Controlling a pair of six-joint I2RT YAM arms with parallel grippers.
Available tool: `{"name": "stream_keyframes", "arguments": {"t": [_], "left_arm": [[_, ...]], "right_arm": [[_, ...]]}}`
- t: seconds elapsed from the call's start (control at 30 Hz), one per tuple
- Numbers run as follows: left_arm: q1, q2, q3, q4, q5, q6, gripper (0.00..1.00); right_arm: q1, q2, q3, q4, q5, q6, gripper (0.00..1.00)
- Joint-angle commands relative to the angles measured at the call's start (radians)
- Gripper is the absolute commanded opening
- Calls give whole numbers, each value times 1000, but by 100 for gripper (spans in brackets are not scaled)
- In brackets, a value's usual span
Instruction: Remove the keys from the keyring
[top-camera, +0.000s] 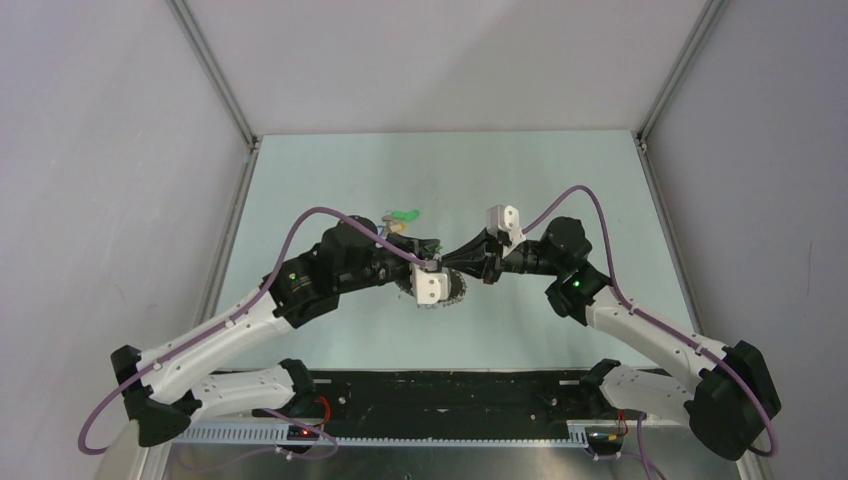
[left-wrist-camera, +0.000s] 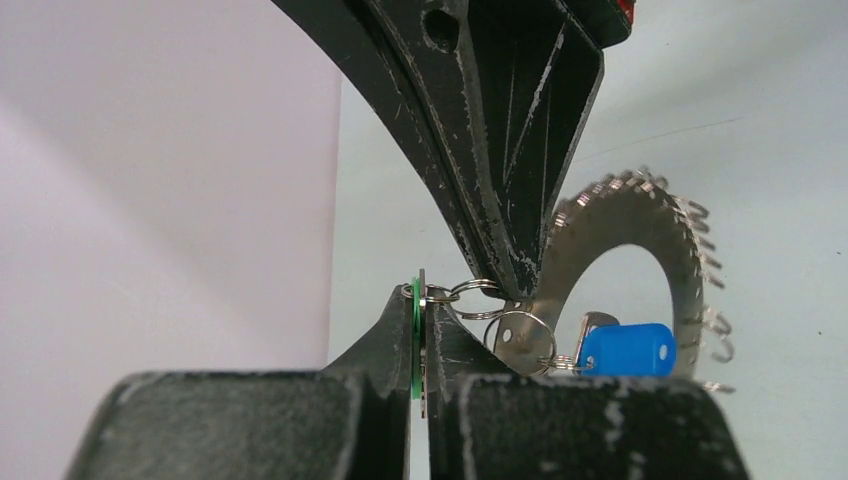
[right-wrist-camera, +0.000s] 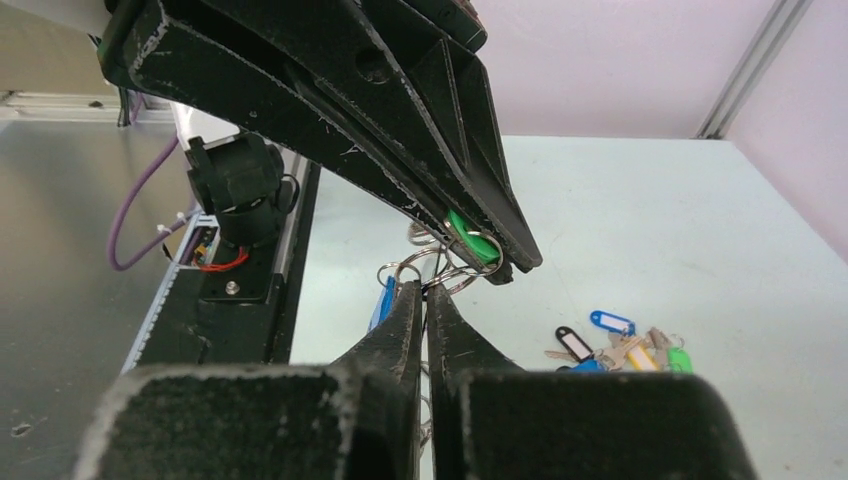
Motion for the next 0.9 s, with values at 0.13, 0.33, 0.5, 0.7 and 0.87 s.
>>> {"name": "stream_keyframes", "arguments": {"t": [0.13, 0.33, 0.5, 0.7, 0.87], "left_arm": [[-9, -29, -3, 92, -31, 14, 0], [-16, -40, -36, 96, -72, 89, 0], [-17, -53, -59, 109, -63, 117, 0], [-17, -67, -69, 126, -78, 121, 0], [-18, -76, -80, 140, -75, 120, 0]], "right_arm": [[-15, 34, 114, -12, 11, 227, 0], [-32, 65, 181, -111, 1, 406, 0], [-76, 133, 256, -157, -51, 641, 0], [-120, 189, 280, -168, -60, 852, 0], [-126, 230, 293, -223, -40, 942, 0]]}}
